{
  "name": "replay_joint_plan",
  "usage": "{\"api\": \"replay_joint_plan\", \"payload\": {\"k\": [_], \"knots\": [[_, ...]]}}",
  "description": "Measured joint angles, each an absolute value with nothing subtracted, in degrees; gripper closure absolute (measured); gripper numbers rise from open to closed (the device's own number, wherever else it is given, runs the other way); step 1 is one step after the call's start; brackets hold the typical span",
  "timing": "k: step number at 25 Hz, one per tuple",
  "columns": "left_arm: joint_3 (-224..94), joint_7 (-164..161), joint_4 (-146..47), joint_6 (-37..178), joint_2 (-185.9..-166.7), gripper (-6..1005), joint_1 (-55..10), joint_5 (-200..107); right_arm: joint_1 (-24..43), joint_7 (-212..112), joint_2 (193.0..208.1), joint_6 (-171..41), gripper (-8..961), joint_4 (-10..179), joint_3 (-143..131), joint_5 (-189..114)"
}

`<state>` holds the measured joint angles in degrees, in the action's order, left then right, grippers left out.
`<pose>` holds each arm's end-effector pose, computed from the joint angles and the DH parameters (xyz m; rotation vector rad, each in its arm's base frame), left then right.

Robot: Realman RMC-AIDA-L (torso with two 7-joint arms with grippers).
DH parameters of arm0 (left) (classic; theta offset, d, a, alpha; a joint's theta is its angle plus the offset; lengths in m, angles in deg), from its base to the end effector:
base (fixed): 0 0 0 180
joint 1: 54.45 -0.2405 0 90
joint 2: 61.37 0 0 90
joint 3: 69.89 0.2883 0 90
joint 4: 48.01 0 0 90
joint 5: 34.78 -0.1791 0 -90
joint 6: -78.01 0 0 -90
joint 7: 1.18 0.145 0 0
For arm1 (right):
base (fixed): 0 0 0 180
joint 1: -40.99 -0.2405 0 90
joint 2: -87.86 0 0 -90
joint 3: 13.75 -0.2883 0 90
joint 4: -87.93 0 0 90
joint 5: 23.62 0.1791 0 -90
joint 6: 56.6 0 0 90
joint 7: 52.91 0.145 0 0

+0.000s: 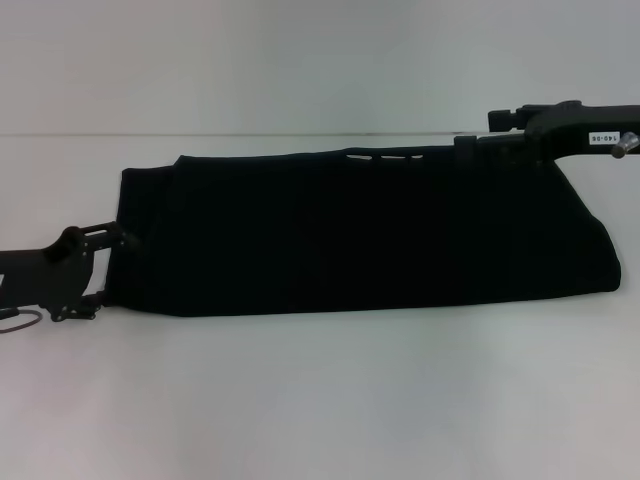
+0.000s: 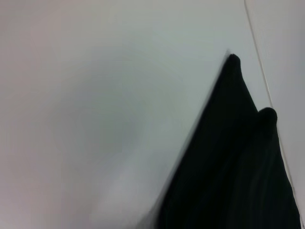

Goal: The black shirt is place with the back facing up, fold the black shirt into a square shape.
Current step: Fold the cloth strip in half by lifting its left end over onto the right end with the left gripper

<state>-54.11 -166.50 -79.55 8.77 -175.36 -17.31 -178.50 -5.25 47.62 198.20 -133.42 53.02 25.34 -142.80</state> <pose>-0.3450 0.3675 0.0243 -1.2965 -2.3762 -0.6868 0.2201 0.4274 0.0405 -2.5747 0.7913 0.5323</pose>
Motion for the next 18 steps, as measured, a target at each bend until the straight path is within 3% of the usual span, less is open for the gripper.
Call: {"api": "replay_joint_plan", "payload": {"k": [18], "knots": [[-53.2, -159.6, -80.1, 5.2, -174.98, 145, -16.7, -178.8, -5.3, 47.3, 198.15, -133.4, 48, 52.9, 24.9, -142.8]]}}
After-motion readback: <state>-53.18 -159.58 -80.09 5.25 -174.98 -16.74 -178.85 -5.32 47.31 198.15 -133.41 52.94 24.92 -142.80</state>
